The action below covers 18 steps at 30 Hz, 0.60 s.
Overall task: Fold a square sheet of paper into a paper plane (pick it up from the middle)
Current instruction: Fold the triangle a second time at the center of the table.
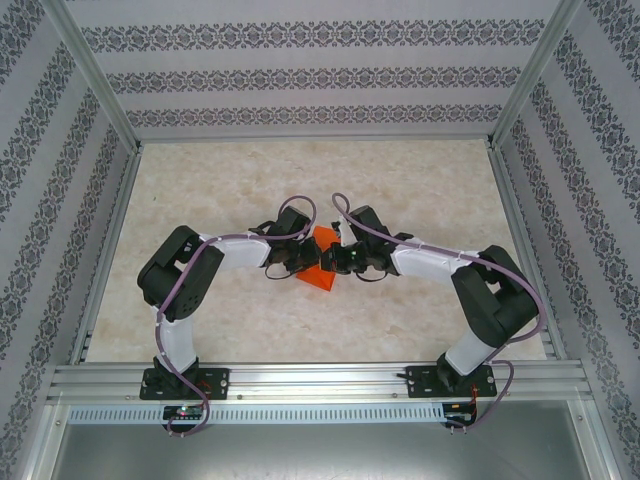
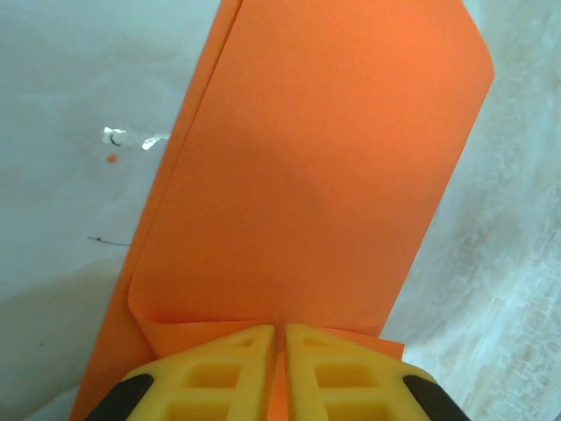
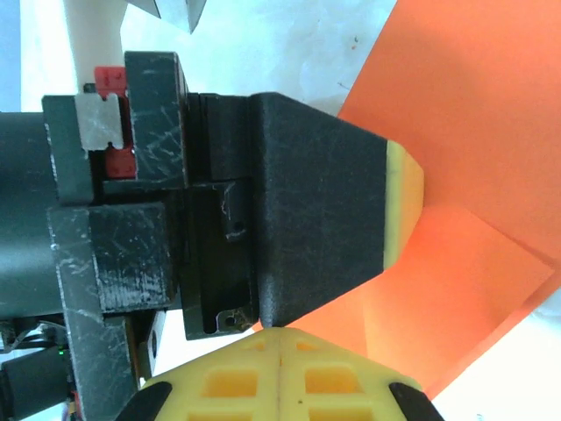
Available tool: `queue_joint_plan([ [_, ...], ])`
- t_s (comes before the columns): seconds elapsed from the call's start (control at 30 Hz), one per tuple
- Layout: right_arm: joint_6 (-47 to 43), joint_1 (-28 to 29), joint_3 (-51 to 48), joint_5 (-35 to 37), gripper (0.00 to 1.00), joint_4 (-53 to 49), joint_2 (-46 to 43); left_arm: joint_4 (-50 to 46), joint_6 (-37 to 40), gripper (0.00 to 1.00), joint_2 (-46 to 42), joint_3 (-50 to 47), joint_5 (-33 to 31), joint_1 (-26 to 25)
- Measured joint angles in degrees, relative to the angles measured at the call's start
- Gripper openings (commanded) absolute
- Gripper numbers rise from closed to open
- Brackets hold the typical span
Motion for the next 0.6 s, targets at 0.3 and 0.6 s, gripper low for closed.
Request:
queue_joint_plan([
  [0.3, 1.62, 0.00, -0.20, -0.85, 0.00, 1.77, 0.90, -0.22, 0.44, 0.14, 0.00, 0.00, -0.11, 0.44],
  [0.6, 3.02, 0.13, -3.82, -0.87, 0.00, 1.99, -0.15, -0.17, 0.37, 0.14, -0.04, 0.02, -0.09, 0.44],
])
